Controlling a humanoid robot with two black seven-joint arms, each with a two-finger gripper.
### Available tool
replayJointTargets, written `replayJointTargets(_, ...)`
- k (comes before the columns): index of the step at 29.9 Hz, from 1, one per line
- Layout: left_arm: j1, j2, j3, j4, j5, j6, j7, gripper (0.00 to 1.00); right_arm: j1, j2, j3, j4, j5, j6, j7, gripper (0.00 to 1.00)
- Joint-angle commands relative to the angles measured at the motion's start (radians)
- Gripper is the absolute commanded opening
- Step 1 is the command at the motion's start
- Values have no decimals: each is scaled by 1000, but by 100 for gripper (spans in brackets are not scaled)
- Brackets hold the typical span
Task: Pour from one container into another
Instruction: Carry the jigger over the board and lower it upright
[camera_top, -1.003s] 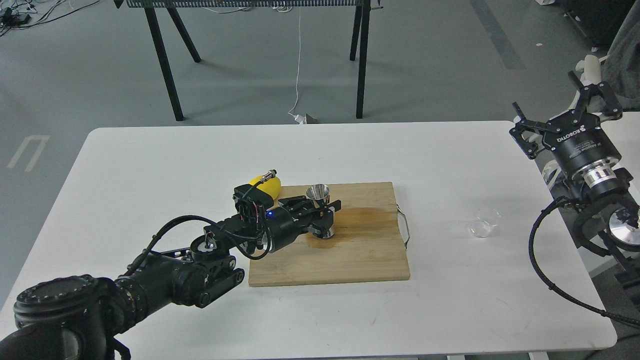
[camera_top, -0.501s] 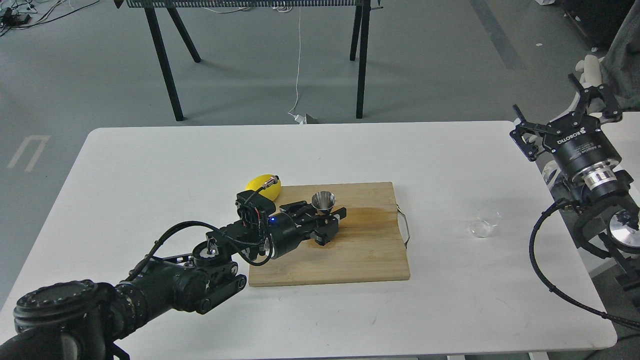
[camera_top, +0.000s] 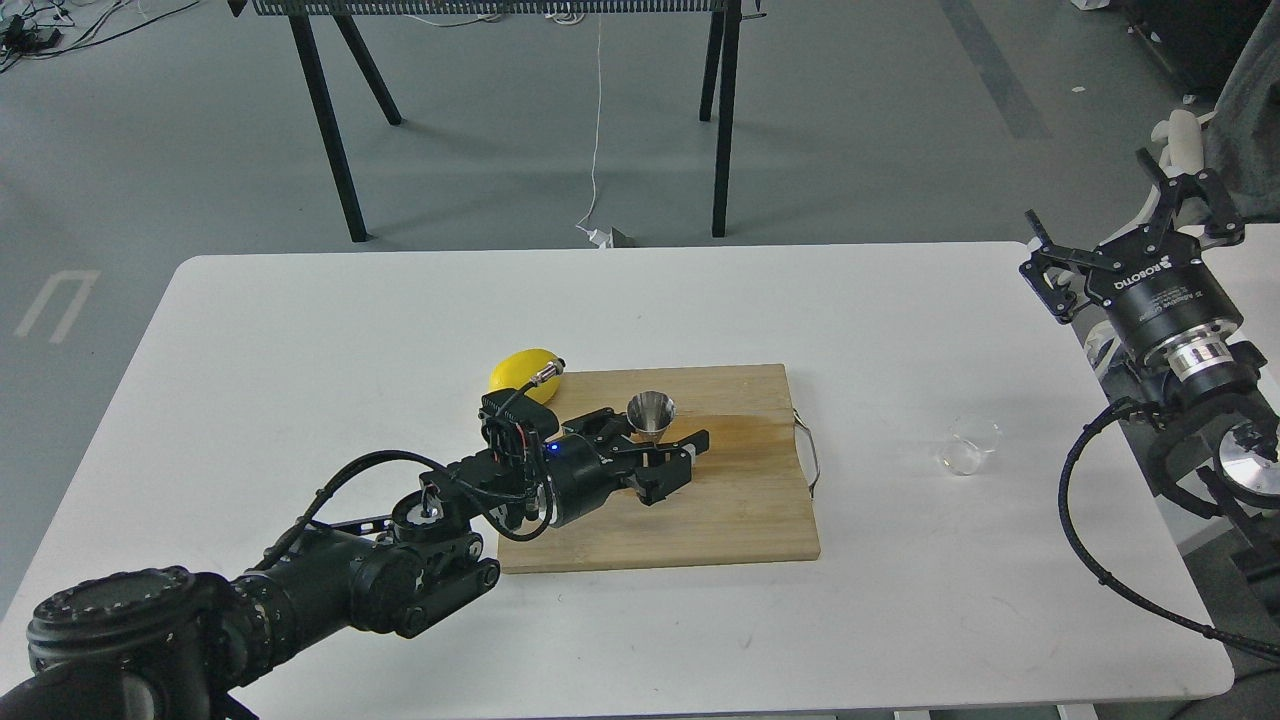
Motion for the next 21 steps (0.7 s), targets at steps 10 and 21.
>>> replayJointTargets(10, 14, 0, -2, 0, 0, 0, 0, 79, 0, 0, 0, 0, 0, 0, 0, 99)
replayJointTargets(21, 19, 8, -12, -1, -3, 0, 0, 80, 0, 2, 0, 0, 0, 0, 0, 99)
